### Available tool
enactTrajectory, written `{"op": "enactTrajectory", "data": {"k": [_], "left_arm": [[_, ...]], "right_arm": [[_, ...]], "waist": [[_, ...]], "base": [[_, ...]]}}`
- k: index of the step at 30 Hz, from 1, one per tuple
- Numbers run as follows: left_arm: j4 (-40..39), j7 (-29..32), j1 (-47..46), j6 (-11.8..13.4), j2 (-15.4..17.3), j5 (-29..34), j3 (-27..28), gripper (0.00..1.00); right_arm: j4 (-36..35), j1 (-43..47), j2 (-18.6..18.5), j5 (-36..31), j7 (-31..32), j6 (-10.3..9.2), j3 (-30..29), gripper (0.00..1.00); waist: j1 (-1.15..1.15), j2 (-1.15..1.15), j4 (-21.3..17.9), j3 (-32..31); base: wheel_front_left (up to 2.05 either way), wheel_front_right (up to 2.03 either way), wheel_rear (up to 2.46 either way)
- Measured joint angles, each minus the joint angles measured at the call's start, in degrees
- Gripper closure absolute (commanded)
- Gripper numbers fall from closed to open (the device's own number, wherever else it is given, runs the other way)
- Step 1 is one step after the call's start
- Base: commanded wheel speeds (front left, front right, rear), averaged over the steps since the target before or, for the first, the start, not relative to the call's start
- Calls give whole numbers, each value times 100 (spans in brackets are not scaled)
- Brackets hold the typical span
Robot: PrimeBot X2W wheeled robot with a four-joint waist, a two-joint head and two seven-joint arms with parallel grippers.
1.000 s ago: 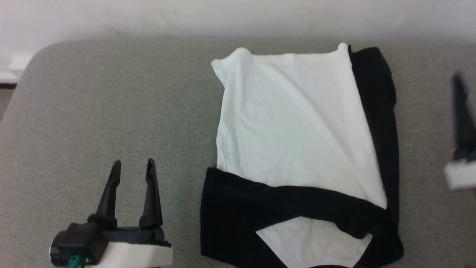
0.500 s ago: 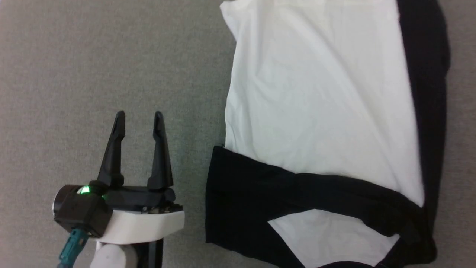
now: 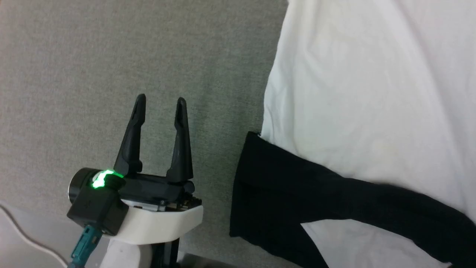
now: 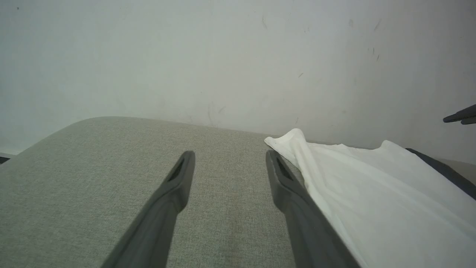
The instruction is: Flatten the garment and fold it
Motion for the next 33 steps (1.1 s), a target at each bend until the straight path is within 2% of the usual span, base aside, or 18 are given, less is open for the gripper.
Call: {"op": "enactTrajectory", "data": {"k": [11, 20, 21, 22, 23, 33], "left_arm": [[-40, 1, -134, -151, -180, 112, -44, 0], [15, 1, -149, -275, -258, 114, -31, 0], [24, 1, -149, -293, -266, 115, -26, 0], [30, 1, -149, -296, -268, 115, -20, 0], [33, 1, -149, -301, -270, 124, -13, 0], [109, 1, -144, -345, -310, 227, 144, 0]], "right_arm": [[-163, 79, 10, -364, 296, 0, -517, 0], [-377, 218, 19, -399, 343, 0, -691, 0], [-399, 230, 9, -399, 338, 0, -686, 25], [-433, 254, -7, -399, 286, 0, -668, 71], [-457, 270, -11, -399, 215, 0, -669, 100], [-400, 282, 9, -163, -472, 0, -327, 100]], "waist": [[0, 0, 402, 698], [-1, 0, 589, 915], [-1, 0, 603, 921], [-1, 0, 613, 928], [-1, 0, 619, 934], [-1, 0, 491, 741]], "base": [[0, 0, 0], [0, 0, 0], [0, 0, 0], [0, 0, 0], [0, 0, 0], [0, 0, 0]]}}
